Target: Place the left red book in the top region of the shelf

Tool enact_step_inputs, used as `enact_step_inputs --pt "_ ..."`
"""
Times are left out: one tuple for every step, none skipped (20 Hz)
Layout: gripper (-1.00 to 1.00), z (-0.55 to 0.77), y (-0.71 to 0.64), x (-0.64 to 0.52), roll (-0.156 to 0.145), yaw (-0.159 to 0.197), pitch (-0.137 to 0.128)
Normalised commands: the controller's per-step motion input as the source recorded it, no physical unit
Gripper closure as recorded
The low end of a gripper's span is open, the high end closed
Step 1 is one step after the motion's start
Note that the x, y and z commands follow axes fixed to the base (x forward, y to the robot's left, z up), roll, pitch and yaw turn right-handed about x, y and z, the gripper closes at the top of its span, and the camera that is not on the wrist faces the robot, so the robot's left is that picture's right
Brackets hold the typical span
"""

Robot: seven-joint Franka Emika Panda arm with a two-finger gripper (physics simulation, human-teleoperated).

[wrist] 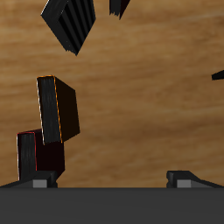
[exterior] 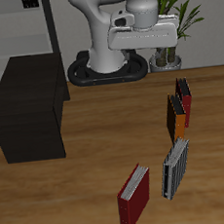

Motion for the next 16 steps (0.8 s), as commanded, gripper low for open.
enact_step_inputs --pt "-1.0 0.03 0.55 -0.13 -0.039 -0.103 -0.055" --pt "-1.0 -0.07 0.59 -0.13 -0.021 -0.04 -0.012" --pt "-1.0 -0.08 0.62 -0.02 0.075 -0.065 0.025" --pt "-1.0 -0.05 0.57 -0.1 -0.056 -0.025 -0.039" --pt "-1.0 -0.03 0.68 -0.04 -0.03 0.0 -0.077" --pt "-1.0 0.0 0.22 0.07 -0.023 0.016 -0.026" --pt "-1.0 0.01 -0.01 0.06 0.0 0.0 0.0" --pt "-1.0 -0.13 0.66 -0.04 -0.025 -0.208 0.084" --pt "-1.0 0.04 0.22 0.03 -0.025 0.019 -0.053" --pt "-1.0 -0.07 0.55 -0.03 0.112 0.027 -0.062" --pt "-1.0 -0.11 0.43 0.05 0.055 -0.092 0.107" --pt "-1.0 -0.12 0.6 -0.1 -0.036 -0.051 0.024" --pt "-1.0 -0.09 0.57 -0.1 0.091 0.049 -0.047" --pt "-1.0 -0.15 0.38 -0.05 -0.027 0.006 -0.01" --pt "-1.0 0.0 0.0 0.0 0.0 0.0 0.0" --pt "-1.0 -0.23 0.91 -0.18 0.053 0.088 -0.12"
